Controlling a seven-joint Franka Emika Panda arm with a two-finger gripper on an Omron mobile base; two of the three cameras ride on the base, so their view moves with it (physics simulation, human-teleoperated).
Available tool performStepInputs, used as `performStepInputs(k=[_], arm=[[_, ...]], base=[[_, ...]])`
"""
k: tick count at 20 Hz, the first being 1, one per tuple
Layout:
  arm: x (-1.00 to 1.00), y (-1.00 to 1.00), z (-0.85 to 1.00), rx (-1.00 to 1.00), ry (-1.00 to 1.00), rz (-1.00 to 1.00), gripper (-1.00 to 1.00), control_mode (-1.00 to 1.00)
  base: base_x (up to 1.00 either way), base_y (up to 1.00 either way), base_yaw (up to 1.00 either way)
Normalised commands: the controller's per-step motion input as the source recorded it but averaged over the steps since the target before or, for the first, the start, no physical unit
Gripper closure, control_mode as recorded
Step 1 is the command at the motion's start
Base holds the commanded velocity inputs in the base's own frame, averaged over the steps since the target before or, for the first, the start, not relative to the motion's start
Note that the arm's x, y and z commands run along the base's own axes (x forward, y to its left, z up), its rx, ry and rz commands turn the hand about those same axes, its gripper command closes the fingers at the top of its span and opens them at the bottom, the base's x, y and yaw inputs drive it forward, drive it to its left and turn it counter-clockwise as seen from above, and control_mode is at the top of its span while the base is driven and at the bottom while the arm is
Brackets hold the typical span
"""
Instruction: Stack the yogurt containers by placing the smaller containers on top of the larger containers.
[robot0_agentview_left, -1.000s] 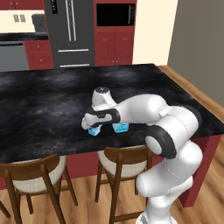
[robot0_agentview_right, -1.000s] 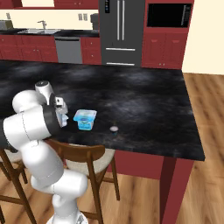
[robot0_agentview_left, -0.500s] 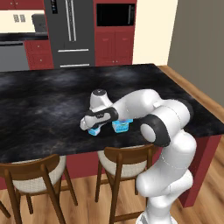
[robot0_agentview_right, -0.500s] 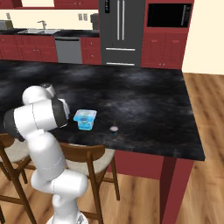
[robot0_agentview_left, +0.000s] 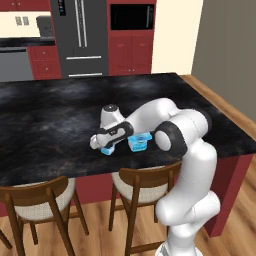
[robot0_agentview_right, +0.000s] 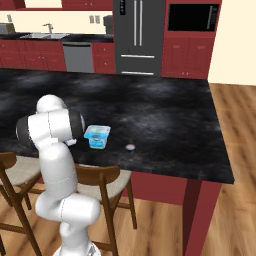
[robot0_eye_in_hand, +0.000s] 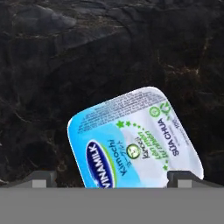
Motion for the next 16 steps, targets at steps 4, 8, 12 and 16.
performStepInputs(k=[4, 8, 12, 16], arm=[[0.31, 0.10, -0.23, -0.01, 0.00, 0.00, -1.00, -1.00], [0.27, 0.09, -0.24, -0.01, 0.00, 0.00, -1.00, -1.00], [0.18, 0.02, -0.21, -0.01, 0.00, 0.00, -1.00, -1.00], [0.10, 0.00, -0.24, -0.02, 0.00, 0.00, -1.00, -1.00]], base=[[0.00, 0.00, 0.00], [0.00, 0.00, 0.00], [0.00, 0.00, 0.00], [0.00, 0.00, 0.00]])
